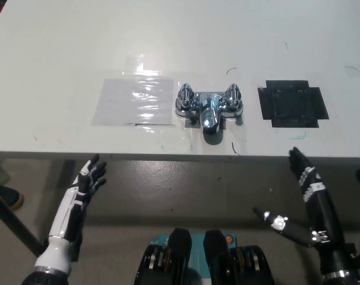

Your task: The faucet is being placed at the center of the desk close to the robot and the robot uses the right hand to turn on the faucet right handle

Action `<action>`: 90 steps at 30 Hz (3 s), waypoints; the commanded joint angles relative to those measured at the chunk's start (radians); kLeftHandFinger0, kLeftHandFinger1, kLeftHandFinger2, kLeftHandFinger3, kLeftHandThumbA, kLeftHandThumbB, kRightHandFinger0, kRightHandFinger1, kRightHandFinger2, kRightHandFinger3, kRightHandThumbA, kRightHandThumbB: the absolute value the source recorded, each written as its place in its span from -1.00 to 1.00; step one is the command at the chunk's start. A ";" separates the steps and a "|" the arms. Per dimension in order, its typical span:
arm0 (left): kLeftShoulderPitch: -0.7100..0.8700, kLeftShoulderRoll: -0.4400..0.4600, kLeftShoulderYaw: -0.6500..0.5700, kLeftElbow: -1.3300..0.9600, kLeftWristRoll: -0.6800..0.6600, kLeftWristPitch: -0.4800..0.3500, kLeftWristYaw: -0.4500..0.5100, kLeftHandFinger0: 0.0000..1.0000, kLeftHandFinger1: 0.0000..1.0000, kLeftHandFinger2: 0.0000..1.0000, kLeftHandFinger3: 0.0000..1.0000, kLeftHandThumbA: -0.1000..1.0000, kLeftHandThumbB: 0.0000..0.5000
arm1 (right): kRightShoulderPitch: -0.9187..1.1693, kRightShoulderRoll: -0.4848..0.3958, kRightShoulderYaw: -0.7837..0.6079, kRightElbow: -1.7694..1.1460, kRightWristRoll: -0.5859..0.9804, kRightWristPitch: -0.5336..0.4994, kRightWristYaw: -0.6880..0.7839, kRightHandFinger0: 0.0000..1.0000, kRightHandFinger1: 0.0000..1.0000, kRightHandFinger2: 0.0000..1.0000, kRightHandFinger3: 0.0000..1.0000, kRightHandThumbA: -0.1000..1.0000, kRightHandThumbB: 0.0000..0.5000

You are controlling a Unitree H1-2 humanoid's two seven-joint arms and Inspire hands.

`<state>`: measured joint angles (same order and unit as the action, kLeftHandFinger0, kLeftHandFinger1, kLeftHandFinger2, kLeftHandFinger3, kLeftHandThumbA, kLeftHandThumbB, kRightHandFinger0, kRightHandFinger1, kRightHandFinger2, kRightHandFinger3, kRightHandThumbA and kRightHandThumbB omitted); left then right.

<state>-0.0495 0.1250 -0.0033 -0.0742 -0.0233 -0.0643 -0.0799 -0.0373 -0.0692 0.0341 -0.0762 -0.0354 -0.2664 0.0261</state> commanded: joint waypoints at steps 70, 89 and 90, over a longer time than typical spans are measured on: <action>0.050 0.002 0.005 -0.043 0.022 -0.034 -0.008 1.00 1.00 1.00 1.00 0.96 -0.19 | -1.585 -0.038 0.590 1.339 -0.438 0.616 0.463 1.00 1.00 1.00 1.00 1.00 0.08; 0.045 0.004 0.007 -0.042 0.038 -0.038 -0.006 1.00 1.00 1.00 1.00 0.98 -0.15 | -1.521 0.003 0.653 1.443 -0.505 0.570 0.444 1.00 1.00 1.00 1.00 1.00 0.24; 0.045 0.003 0.006 -0.042 0.038 -0.036 -0.006 1.00 1.00 1.00 1.00 0.98 -0.13 | -1.518 0.005 0.657 1.447 -0.510 0.566 0.439 1.00 1.00 1.00 1.00 1.00 0.21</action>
<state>-0.0027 0.1185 0.0025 -0.0789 0.0075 -0.0741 -0.0856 -1.5141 -0.0727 0.6815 1.3631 -0.5062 0.3515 0.4778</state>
